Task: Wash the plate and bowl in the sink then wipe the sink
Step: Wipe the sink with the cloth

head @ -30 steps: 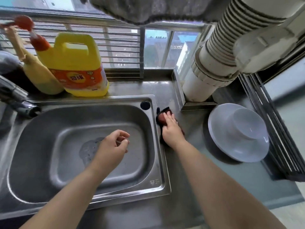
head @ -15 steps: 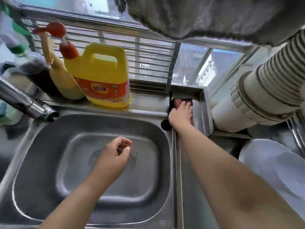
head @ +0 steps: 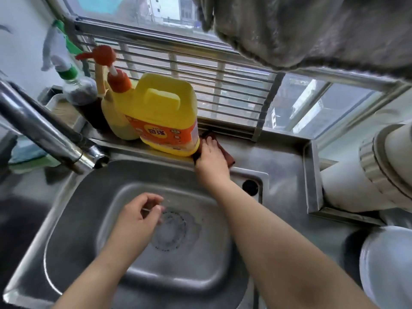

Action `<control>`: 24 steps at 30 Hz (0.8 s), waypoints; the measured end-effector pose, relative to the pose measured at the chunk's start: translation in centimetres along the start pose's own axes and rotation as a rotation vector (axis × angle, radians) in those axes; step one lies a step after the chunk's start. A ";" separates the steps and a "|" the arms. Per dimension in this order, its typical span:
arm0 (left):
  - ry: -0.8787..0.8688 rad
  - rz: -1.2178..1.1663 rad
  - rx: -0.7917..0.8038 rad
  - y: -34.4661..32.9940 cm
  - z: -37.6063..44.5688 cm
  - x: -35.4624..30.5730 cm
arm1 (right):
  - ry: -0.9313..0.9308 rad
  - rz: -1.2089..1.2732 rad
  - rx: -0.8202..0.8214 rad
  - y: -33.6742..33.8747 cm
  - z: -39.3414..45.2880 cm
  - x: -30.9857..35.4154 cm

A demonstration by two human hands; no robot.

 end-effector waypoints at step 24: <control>-0.222 -0.027 0.094 3.2 7.0 -5.8 | 0.233 0.061 -0.132 -7.1 -4.9 6.0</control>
Point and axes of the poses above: each hand's wrist, its own z-axis towards the middle knuckle, its own y-axis out of the back of the hand, x = y × z, the point moved 5 cm from there along z, towards the middle knuckle, and after that the axes turned 7 degrees about x, right-handed, at the moved point
